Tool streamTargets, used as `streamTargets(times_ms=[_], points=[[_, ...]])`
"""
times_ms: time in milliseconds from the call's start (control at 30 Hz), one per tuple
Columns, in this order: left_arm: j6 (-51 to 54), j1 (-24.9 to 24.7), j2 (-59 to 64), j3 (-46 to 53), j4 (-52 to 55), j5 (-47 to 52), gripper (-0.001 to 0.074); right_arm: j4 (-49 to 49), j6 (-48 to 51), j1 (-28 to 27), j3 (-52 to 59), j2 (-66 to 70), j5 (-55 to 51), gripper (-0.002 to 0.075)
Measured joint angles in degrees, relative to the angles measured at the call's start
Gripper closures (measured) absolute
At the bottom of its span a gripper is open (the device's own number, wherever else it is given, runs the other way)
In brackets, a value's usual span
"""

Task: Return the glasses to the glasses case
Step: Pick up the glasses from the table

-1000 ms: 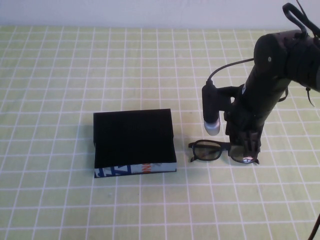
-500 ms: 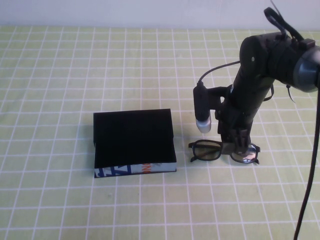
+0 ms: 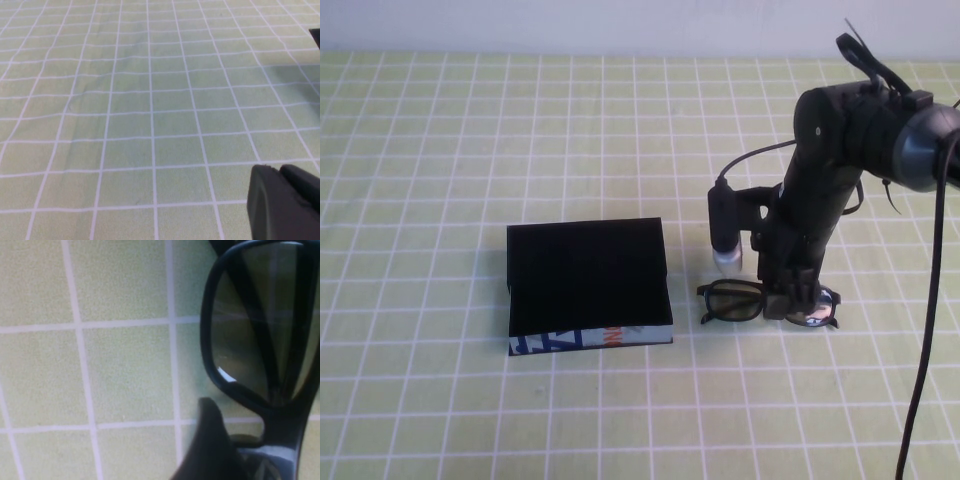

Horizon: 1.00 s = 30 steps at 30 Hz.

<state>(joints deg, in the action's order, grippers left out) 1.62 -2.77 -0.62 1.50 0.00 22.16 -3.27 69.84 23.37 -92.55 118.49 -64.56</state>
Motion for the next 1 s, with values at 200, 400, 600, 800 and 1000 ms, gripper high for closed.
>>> streamTargets(times_ms=[200, 400, 600, 800, 1000], points=[[0.0, 0.0, 0.0, 0.0, 0.0, 0.0, 0.0737, 0.0, 0.0, 0.0, -0.1, 0.5, 0.0, 0.0342], [0.0, 0.0, 0.0, 0.0, 0.0, 0.0, 0.0737, 0.0, 0.0, 0.0, -0.1, 0.5, -0.2, 0.0418], [0.0, 0.0, 0.0, 0.0, 0.0, 0.0, 0.0737, 0.0, 0.0, 0.0, -0.1, 0.5, -1.2, 0.0520], [0.0, 0.0, 0.0, 0.0, 0.0, 0.0, 0.0737, -0.1, -0.1, 0.0, -0.1, 0.5, -2.5, 0.0647], [0.0, 0.0, 0.0, 0.0, 0.0, 0.0, 0.0737, 0.0, -2.0, 0.1, -0.2, 0.3, -3.9, 0.0668]])
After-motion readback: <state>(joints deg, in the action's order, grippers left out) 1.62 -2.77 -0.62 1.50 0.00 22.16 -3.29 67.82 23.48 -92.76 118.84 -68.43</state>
